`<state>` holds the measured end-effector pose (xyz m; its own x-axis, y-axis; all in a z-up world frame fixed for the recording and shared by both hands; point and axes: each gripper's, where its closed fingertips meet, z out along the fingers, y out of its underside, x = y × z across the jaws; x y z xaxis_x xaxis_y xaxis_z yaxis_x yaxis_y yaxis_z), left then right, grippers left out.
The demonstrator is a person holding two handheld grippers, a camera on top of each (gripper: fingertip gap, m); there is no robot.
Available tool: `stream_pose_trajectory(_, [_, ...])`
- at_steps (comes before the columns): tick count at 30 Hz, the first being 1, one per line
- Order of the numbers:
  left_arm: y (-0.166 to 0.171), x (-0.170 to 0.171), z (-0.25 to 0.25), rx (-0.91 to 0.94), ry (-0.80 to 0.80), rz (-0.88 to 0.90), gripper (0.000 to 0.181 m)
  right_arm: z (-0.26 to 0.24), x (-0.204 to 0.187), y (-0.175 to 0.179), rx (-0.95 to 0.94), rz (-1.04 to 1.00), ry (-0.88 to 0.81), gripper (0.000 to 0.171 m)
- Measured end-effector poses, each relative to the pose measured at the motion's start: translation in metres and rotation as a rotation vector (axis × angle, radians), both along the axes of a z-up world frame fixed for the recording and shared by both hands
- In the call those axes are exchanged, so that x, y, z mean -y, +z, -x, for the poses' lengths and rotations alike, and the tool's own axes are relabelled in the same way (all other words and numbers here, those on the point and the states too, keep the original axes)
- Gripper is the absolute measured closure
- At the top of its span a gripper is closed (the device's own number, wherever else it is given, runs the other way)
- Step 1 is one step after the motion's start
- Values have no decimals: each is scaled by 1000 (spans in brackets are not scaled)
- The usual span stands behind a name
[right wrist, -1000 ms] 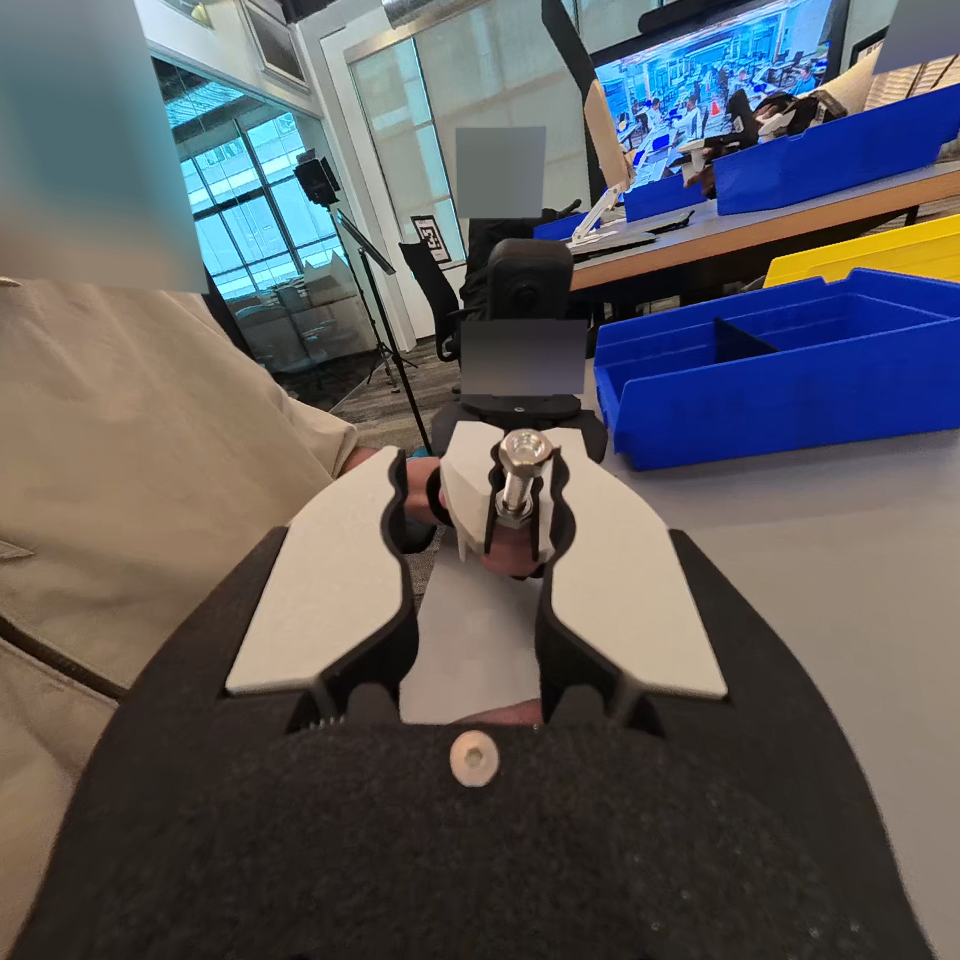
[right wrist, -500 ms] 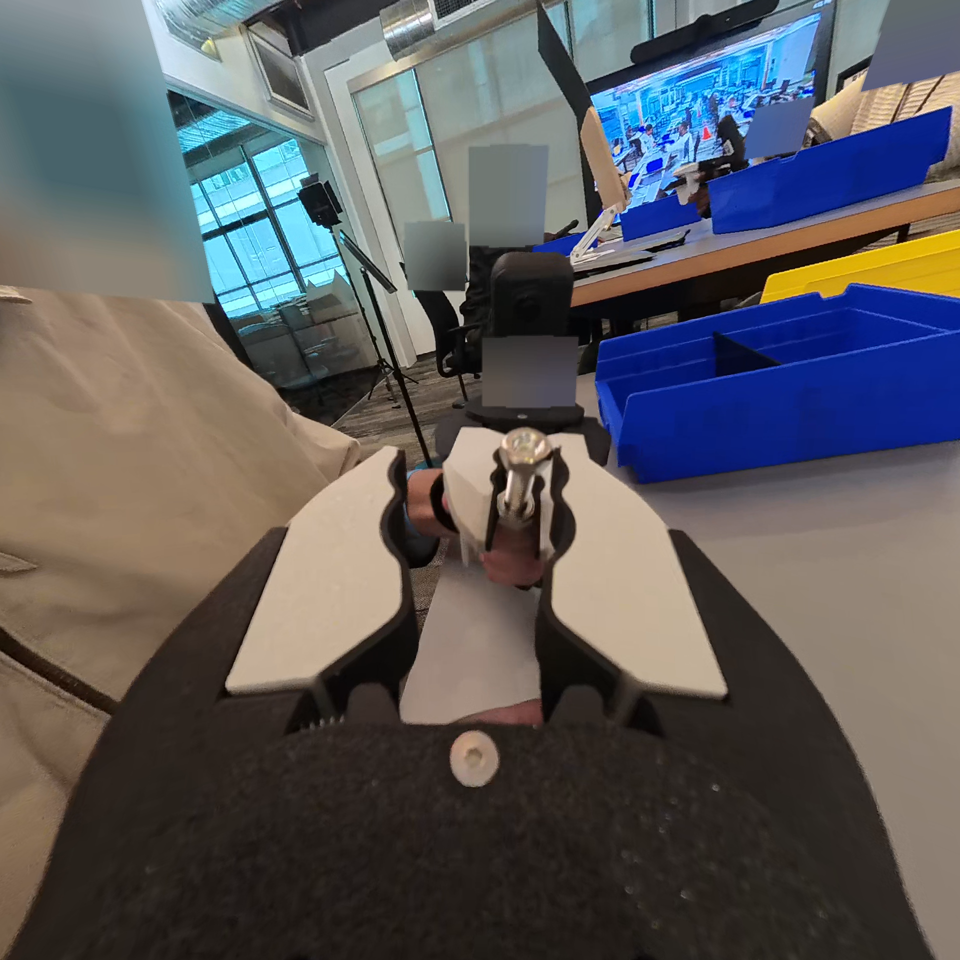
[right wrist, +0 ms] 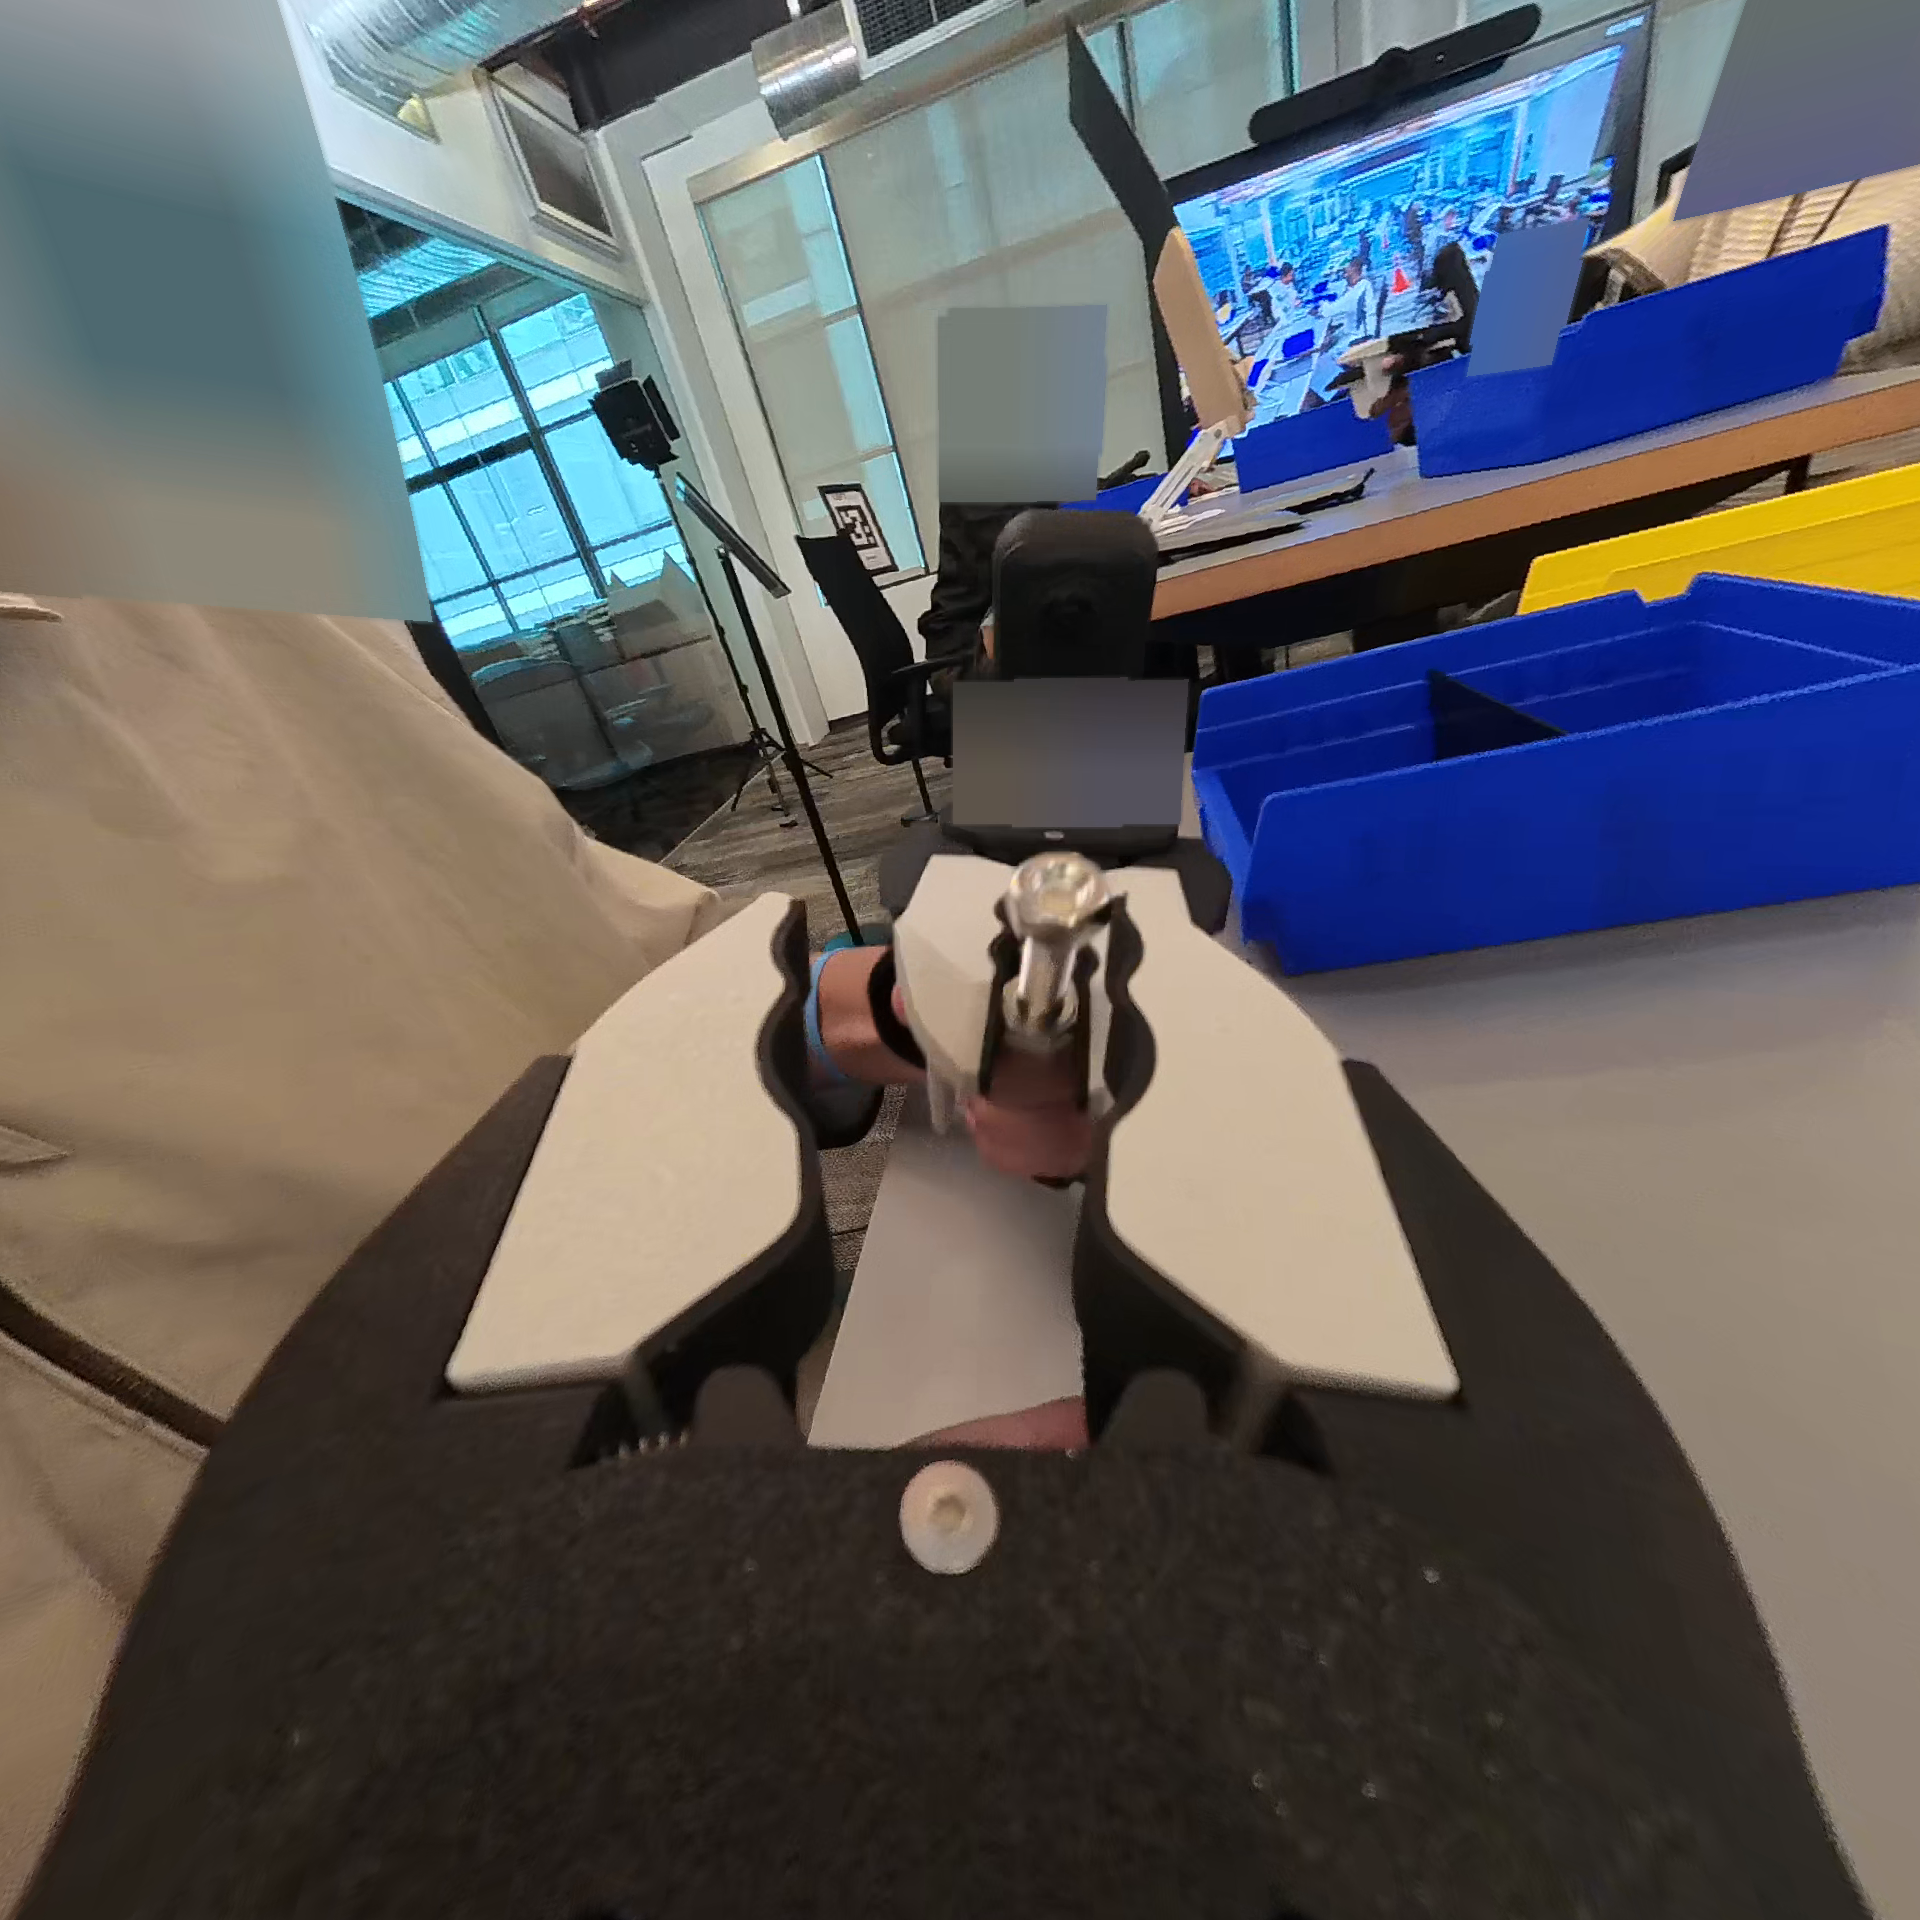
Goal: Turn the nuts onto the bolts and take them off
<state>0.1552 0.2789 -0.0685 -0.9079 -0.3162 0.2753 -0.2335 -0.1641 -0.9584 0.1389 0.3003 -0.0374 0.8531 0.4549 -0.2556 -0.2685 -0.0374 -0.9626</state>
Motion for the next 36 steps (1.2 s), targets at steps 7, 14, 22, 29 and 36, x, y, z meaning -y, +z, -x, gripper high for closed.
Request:
stream_pose_trajectory(7, [-1,-1,0,-4,-6,-5,165,-10,5,0,-16,-8,-42,121])
stream_pose_trajectory(14, [-2,5,3,-8,-25,-3,166,4,-5,2,-12,-13,1,115])
stream_pose_trajectory(22, [3,-5,1,-9,-15,20,165,-9,5,0,-26,-11,-52,119])
stream_pose_trajectory(29, [-2,9,6,-16,-52,10,165,10,-11,-2,0,-2,5,116])
stream_pose_trajectory(36, [2,-11,-2,-16,-4,28,166,-3,4,-3,-3,-7,-56,118])
